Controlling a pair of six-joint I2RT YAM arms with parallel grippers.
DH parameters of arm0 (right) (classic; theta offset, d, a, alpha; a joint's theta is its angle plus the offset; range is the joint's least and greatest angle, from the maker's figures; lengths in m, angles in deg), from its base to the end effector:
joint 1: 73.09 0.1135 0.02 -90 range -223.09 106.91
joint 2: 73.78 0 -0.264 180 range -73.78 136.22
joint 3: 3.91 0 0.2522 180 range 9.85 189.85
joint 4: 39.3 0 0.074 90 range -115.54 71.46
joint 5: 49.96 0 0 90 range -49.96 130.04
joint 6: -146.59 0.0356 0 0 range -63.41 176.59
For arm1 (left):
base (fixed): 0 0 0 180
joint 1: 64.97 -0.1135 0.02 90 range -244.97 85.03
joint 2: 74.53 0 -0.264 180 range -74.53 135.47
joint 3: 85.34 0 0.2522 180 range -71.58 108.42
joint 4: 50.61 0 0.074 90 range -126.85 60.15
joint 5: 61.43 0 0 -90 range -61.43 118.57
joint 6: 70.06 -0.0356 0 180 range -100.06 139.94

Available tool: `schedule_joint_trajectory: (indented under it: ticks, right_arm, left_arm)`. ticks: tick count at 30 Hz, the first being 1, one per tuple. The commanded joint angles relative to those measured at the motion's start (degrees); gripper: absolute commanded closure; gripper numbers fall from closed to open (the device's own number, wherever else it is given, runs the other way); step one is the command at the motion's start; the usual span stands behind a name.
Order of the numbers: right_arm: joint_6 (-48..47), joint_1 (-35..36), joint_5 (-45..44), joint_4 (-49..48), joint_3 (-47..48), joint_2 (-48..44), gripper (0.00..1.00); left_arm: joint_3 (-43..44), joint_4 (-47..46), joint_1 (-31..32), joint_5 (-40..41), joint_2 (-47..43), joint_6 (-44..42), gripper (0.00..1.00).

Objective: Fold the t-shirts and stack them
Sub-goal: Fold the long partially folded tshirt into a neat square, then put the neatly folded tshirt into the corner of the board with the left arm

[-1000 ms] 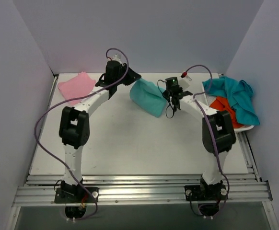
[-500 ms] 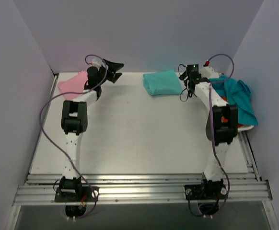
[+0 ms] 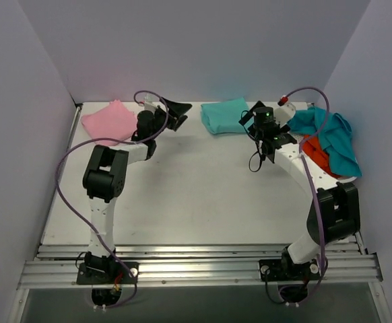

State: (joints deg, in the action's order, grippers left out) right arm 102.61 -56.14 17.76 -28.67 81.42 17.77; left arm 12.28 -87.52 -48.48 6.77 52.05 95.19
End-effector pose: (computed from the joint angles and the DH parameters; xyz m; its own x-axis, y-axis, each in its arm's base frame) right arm 0.3676 0.0979 0.3191 -0.1369 0.6544 -0.7437 0.2532 0.7489 0.6124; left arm 0.4795 -0.1557 0.2182 -0.5621 -0.7700 -0.3018 0.2851 0.1621 -0.9447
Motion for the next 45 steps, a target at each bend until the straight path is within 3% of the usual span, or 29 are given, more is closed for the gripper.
schedule_joint_trajectory:
  ticks: [1, 7, 10, 18, 23, 32, 40, 41, 43, 44, 45]
  right_arm:
    - [0.91, 0.45, -2.94, -0.21, -3.88, -10.06, 0.00]
    - [1.09, 0.45, -5.84, 2.68, -12.15, -24.81, 0.00]
    - [1.79, 0.45, -6.72, 5.68, -14.43, -30.80, 0.00]
    - [3.20, 0.45, -6.11, 5.24, -23.14, -42.85, 0.00]
    - [2.94, 0.45, -6.11, 6.13, -24.11, -44.17, 0.00]
    - [2.32, 0.54, -5.22, 4.10, -26.04, -44.26, 0.00]
    - [1.62, 0.45, -5.58, 1.91, -26.57, -42.95, 0.00]
    - [1.53, 0.28, -5.75, 1.82, -26.57, -42.51, 0.00]
    - [1.35, 0.10, -5.93, 1.82, -26.57, -42.16, 0.00]
    - [1.27, 0.10, -5.84, 1.82, -26.57, -42.07, 0.00]
    - [1.35, 0.01, -5.84, 1.82, -26.57, -41.98, 0.00]
  left_arm:
    - [-1.76, 8.55, 5.21, 11.76, 1.03, -1.32, 0.06]
    - [7.80, 30.42, 12.59, 23.62, 3.49, -4.31, 0.06]
    - [13.59, 35.19, 14.61, 27.41, 6.47, -3.53, 0.06]
    - [17.92, 41.35, 18.49, 39.37, 12.10, 3.06, 0.06]
    - [23.62, 46.19, 18.58, 40.96, 15.61, 4.91, 0.06]
    - [30.22, 43.12, 17.70, 41.93, 21.59, 5.09, 0.06]
    - [44.79, 48.21, 16.82, 41.32, 29.58, 4.47, 0.05]
    - [45.77, 48.30, 16.91, 40.70, 30.29, 4.47, 0.01]
    - [47.18, 47.95, 17.17, 40.17, 31.96, 4.65, 0.20]
    - [47.89, 47.86, 17.35, 39.82, 32.32, 4.74, 0.39]
    - [48.07, 47.69, 17.43, 39.73, 32.67, 4.91, 0.49]
